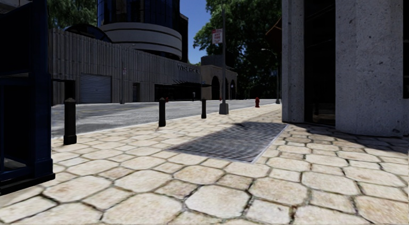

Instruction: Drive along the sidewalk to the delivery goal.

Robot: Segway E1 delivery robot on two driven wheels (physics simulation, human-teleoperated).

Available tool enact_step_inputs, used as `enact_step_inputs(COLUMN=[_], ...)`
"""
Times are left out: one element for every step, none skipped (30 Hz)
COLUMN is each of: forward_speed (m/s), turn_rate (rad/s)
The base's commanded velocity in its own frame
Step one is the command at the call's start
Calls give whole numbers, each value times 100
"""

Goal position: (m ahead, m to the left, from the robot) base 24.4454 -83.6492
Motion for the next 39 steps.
enact_step_inputs(forward_speed=[200,200,200,200,200,200,200,200,200,200,200,200,200,200,200,200,200,200,200,200,200,200,200,200,200,200,200,200,200,200,200,200,200,200,200,200,200,200,200], turn_rate=[0,0,0,0,0,0,0,0,0,0,0,0,0,0,0,0,0,0,0,0,0,0,0,0,0,0,0,0,0,0,0,0,-1,-1,-4,-8,-15,-24,-29])
